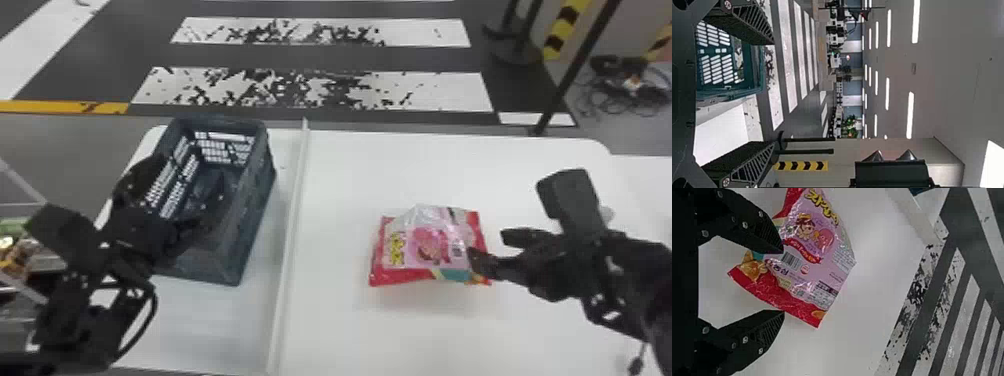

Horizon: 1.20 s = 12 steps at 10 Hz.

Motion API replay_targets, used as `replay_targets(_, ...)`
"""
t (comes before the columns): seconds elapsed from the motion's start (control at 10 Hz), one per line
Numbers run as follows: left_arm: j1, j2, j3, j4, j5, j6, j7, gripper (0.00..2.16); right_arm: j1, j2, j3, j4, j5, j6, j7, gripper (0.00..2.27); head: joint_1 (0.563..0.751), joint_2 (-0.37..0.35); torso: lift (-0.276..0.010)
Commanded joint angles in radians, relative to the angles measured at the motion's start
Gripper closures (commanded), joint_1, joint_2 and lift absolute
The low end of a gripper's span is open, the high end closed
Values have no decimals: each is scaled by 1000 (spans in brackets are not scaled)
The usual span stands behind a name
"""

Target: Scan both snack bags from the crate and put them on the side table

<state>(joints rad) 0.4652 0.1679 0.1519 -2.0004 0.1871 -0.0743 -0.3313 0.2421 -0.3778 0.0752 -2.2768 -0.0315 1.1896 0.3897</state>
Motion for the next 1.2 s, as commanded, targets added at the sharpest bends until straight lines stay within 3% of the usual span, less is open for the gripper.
replay_targets(0.0,1,-2,1,0,0,0,0,90,-7,30,-57,0,-114,-21,-3,2256,695,52,-87)
replay_targets(0.3,1,-4,1,-1,0,0,0,90,-21,63,-43,43,-188,-184,18,2256,695,86,-87)
replay_targets(0.5,1,-5,1,-1,0,0,-2,90,-58,94,29,129,-139,-350,28,2256,695,126,-87)
replay_targets(0.7,3,-5,8,-1,0,0,-2,90,-95,112,104,235,-93,-411,28,2256,695,157,-87)
replay_targets(1.1,-11,-4,3,14,0,0,-2,90,-109,132,156,456,-21,-537,28,2256,695,197,-87)
